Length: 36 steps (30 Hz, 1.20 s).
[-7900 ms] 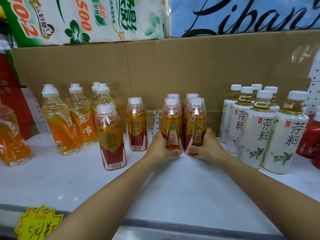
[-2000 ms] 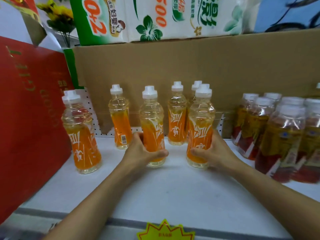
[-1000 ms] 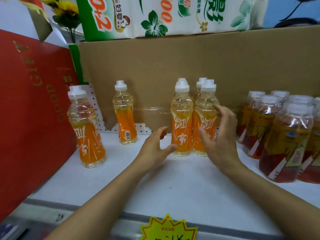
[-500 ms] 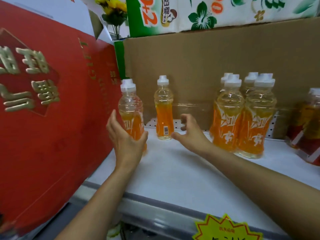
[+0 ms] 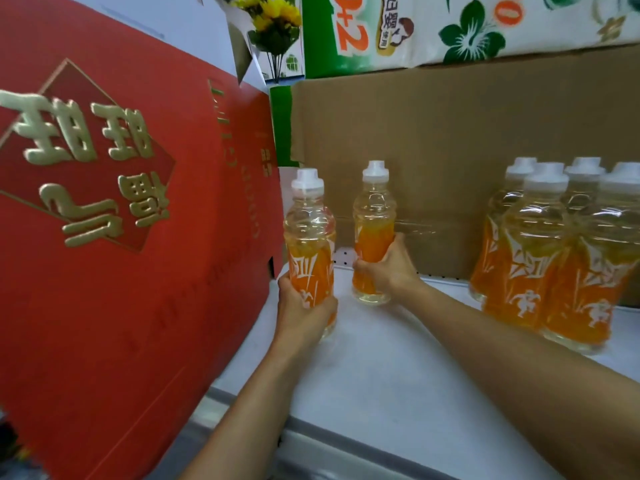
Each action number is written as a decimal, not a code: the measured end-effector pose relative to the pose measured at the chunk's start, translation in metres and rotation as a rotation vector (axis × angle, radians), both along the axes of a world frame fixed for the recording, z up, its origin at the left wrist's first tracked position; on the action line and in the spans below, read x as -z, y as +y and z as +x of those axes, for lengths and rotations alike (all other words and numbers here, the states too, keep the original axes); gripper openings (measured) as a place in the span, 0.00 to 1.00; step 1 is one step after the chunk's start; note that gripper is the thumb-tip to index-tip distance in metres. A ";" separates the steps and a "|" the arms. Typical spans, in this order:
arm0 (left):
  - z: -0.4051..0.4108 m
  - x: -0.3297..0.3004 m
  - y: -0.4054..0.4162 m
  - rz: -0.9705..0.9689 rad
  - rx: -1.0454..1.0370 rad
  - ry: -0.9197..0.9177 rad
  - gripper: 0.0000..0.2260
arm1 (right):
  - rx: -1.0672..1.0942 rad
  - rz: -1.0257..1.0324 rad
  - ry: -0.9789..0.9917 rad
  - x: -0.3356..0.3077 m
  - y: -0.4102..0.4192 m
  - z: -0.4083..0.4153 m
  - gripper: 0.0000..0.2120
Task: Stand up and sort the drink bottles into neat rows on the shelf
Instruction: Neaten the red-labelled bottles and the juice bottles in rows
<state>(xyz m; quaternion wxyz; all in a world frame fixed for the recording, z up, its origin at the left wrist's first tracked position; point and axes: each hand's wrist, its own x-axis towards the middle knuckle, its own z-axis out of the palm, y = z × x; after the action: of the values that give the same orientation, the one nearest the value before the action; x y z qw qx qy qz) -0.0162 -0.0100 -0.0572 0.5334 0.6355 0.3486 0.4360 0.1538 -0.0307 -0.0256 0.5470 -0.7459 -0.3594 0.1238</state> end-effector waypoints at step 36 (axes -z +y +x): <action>0.121 0.006 -0.160 0.364 0.400 0.312 0.40 | -0.108 0.142 -0.027 0.014 -0.312 0.081 0.29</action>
<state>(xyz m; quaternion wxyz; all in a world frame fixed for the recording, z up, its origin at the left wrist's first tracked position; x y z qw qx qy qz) 0.1053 -0.1699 -0.0631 0.4260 0.8359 0.2104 0.2748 0.2352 -0.3431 -0.0397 0.5861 -0.6864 -0.4142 0.1172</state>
